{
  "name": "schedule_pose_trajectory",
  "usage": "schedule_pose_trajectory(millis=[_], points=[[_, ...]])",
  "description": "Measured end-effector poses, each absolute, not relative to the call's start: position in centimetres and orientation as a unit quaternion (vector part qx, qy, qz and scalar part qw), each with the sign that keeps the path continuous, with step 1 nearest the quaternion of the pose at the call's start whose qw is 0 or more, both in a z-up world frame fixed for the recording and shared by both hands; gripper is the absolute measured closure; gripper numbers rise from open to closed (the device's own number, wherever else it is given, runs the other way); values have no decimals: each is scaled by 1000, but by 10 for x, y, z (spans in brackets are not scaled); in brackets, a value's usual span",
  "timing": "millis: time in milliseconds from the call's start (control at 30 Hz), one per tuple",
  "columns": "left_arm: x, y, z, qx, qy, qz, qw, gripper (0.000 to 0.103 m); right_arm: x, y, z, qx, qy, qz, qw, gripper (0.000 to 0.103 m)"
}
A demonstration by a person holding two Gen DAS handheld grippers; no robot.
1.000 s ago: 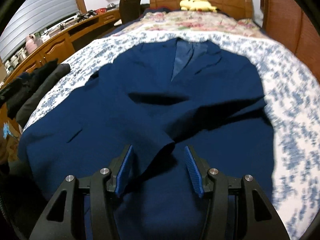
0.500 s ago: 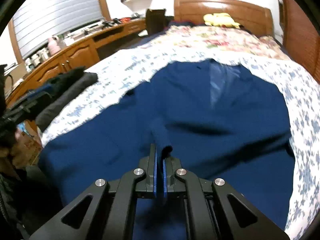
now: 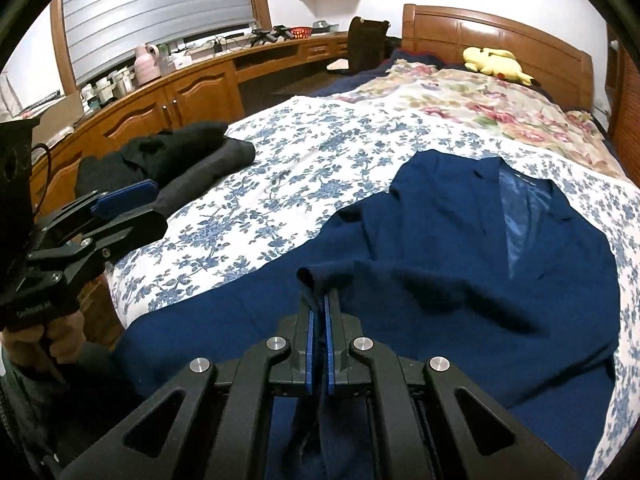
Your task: Fold large clothes
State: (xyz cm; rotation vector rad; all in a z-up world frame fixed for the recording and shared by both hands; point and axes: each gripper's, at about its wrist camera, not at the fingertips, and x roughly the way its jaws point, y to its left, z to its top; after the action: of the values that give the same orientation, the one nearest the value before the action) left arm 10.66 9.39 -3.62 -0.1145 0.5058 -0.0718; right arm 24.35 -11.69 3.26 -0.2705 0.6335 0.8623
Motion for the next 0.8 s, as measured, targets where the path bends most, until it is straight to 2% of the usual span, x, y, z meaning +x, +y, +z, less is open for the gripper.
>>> schedule_pose_trajectory(millis=[67,167,233,267,433,800], points=[[107,94,-36,-57,250,-36,966,42,239,-119,38,-129,300,402,855,96],[107,94,-37,-57,249,-37,966,42,236,-121,43,-122,295,402,858,78],[107,94,-36,-56,250,-38,966,42,231,-126,46,-116,286,406,860,60],[107,94,-36,-55,250,-38,966,42,228,-129,47,-117,282,405,862,58],[109,86,-35,-48,253,-42,965,42,225,-143,35,-131,276,386,871,57],[113,71,-38,-35,259,-47,964,42,247,-139,-49,-149,359,347,854,57]])
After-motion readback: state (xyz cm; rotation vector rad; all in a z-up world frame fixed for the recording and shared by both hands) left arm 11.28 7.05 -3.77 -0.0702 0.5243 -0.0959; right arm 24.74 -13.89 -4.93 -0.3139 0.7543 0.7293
